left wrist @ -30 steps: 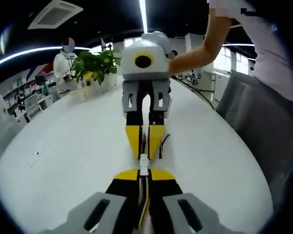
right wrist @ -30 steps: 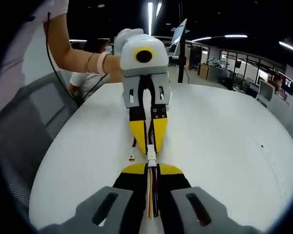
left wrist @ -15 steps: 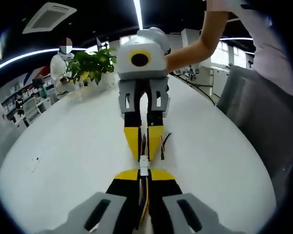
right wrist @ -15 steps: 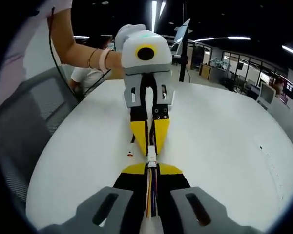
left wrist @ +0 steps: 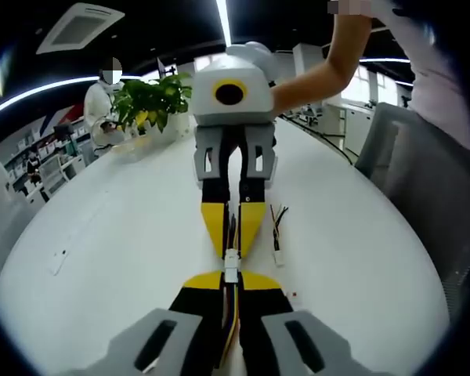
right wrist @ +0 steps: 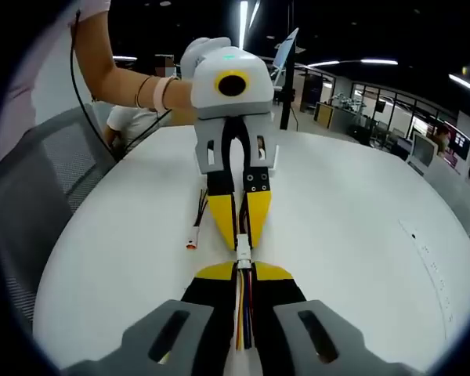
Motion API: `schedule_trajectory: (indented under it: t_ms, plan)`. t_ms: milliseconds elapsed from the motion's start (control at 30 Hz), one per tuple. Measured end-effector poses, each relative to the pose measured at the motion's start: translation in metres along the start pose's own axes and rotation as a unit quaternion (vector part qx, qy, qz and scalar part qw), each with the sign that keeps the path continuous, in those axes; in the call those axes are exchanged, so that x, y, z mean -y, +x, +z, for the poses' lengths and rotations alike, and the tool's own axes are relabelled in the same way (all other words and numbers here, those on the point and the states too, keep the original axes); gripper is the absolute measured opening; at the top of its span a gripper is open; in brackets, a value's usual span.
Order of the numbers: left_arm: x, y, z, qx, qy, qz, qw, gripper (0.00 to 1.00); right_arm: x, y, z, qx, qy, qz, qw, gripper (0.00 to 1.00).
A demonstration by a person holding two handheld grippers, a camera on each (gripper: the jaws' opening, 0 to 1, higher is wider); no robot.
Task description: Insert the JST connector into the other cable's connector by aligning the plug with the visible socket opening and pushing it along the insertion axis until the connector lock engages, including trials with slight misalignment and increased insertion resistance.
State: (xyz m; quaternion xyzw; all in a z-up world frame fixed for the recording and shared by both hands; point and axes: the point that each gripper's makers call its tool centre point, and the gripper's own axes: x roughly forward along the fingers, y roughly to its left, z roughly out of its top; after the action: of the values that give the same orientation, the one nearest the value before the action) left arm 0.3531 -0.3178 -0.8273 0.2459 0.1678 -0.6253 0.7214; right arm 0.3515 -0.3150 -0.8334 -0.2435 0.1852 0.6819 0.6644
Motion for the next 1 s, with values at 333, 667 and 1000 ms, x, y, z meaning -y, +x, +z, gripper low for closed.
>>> schedule_trajectory:
  t_ms: [333,667,1000]
  plan:
    - [-0.001,0.004,-0.011,-0.007,-0.011,-0.006,0.9999,0.00,0.001,0.006,-0.006,-0.003,0.008,0.006,0.9999,0.03]
    - [-0.001,0.006,-0.017,-0.008,-0.027,-0.013,0.9995,0.00,-0.003,0.012,-0.008,-0.005,0.007,0.013,0.9999,0.03]
    - [-0.001,0.007,-0.018,-0.010,-0.039,-0.013,0.9991,0.00,-0.003,0.012,-0.009,-0.002,0.031,0.016,0.9994,0.04]
